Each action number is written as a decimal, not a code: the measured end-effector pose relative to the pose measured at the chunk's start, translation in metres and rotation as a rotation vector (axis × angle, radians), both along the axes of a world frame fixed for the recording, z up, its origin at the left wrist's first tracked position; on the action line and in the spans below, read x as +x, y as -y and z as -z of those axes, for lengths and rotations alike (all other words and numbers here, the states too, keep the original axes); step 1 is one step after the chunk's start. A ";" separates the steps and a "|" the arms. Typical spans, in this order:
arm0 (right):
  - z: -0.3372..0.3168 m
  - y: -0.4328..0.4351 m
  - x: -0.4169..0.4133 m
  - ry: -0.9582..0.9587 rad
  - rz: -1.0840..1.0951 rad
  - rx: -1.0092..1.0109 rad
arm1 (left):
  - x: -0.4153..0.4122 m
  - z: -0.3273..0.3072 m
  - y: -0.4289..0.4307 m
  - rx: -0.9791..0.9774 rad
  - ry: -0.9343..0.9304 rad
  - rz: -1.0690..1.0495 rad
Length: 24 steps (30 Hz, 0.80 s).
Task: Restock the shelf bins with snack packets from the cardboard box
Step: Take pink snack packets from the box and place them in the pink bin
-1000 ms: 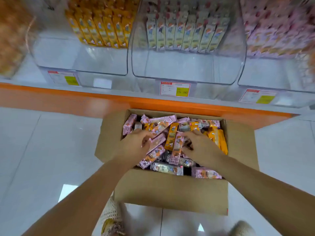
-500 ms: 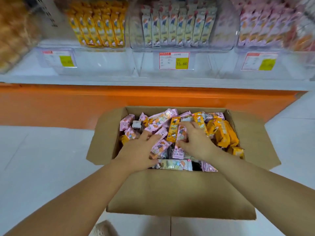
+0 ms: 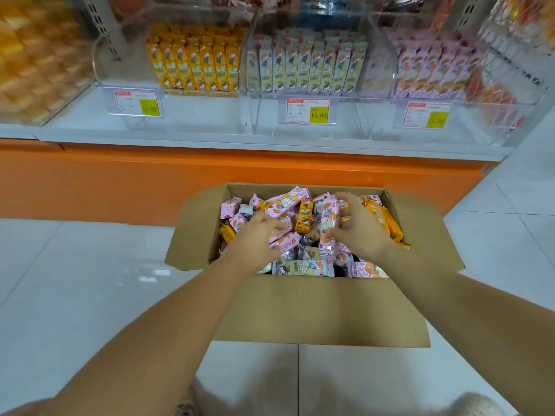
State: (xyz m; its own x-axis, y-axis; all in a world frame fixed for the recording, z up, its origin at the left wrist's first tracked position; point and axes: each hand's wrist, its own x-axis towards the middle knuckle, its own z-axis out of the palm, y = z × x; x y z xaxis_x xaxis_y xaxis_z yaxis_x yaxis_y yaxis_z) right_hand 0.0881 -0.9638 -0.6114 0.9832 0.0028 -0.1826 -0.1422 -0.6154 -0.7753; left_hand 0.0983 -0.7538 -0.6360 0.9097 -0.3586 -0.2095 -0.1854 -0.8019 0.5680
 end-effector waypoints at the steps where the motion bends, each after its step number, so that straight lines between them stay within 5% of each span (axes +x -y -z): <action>1: -0.005 0.001 -0.004 0.005 0.008 0.019 | 0.000 -0.008 0.000 -0.048 -0.007 -0.038; 15: -0.159 0.045 -0.046 0.271 0.164 0.658 | -0.036 -0.181 0.064 -0.690 0.328 -0.151; 24: -0.203 0.112 0.008 0.563 0.262 0.546 | 0.037 -0.222 0.163 -0.773 0.377 -0.032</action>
